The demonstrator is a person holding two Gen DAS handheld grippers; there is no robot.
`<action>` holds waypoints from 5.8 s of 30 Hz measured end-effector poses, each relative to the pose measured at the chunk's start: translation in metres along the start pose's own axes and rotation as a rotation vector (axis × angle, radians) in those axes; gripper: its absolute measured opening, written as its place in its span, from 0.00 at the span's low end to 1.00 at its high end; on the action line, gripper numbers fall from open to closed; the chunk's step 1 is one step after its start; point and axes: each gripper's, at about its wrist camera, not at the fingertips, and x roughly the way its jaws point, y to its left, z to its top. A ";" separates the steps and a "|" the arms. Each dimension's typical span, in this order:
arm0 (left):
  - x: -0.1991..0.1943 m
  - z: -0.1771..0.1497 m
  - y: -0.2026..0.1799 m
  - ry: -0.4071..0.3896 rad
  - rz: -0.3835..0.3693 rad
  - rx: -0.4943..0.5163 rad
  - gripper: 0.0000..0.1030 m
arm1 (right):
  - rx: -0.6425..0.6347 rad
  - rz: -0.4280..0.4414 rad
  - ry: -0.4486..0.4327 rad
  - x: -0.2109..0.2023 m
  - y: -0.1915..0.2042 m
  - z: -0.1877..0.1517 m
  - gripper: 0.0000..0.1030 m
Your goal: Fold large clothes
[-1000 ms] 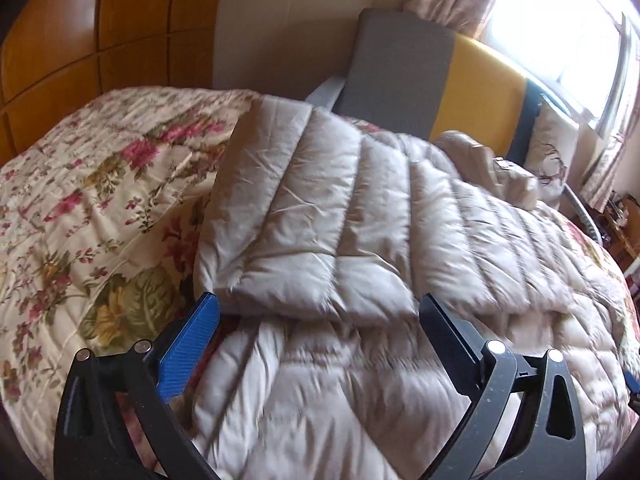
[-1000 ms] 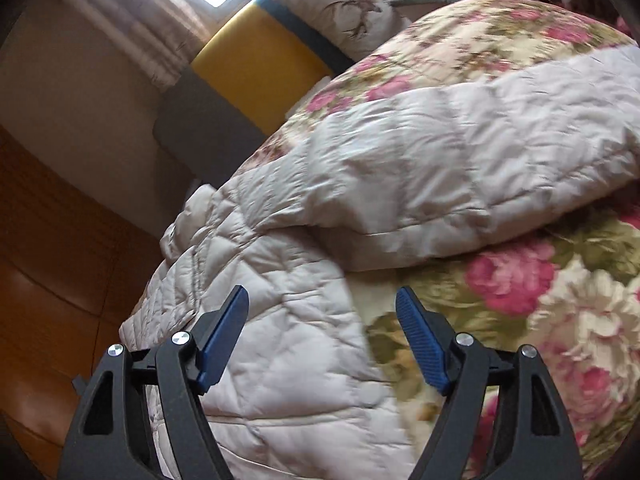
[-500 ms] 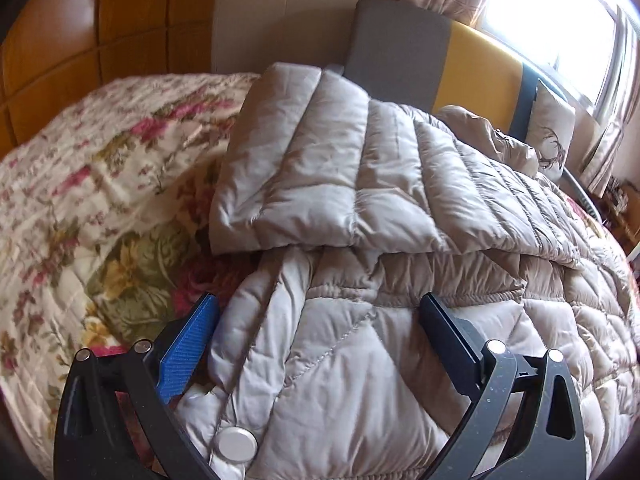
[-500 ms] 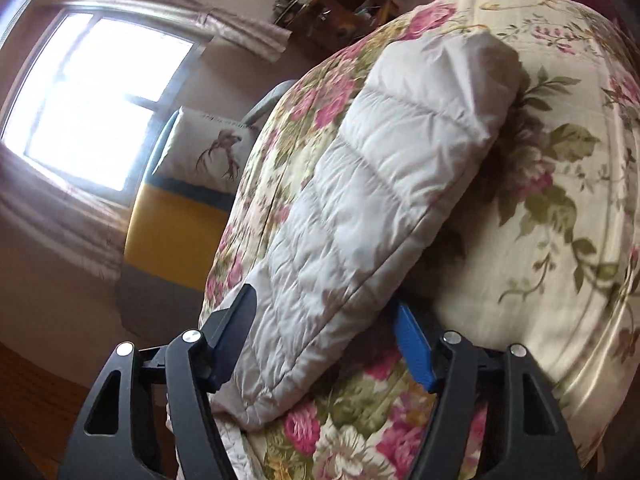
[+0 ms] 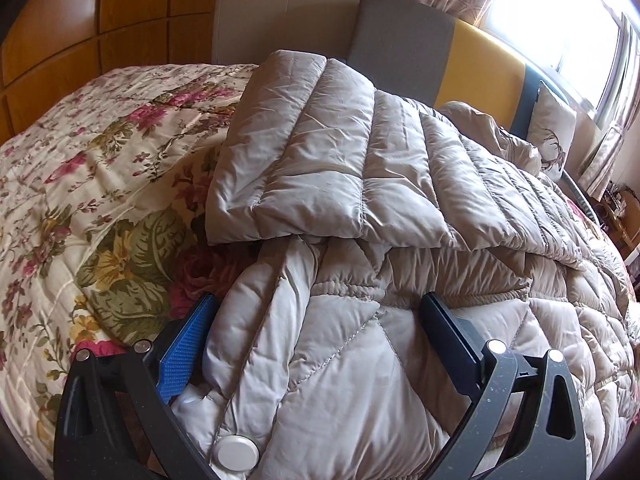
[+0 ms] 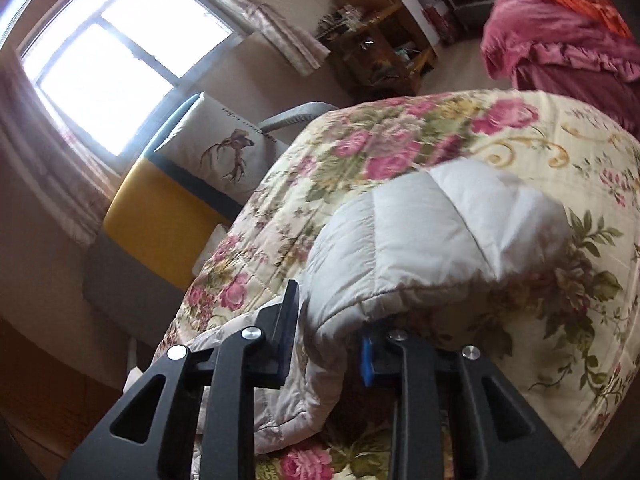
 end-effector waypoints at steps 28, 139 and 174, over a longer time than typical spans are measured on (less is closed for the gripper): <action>-0.001 0.001 0.002 0.005 -0.019 -0.019 0.96 | -0.995 0.319 0.446 0.093 0.255 -0.278 0.82; 0.076 0.083 -0.096 0.014 -0.051 0.226 0.86 | -0.969 0.182 0.405 0.186 0.285 -0.266 0.98; -0.113 -0.067 0.135 0.032 -0.321 -0.416 0.92 | -0.433 0.343 0.550 0.002 0.021 -0.142 0.81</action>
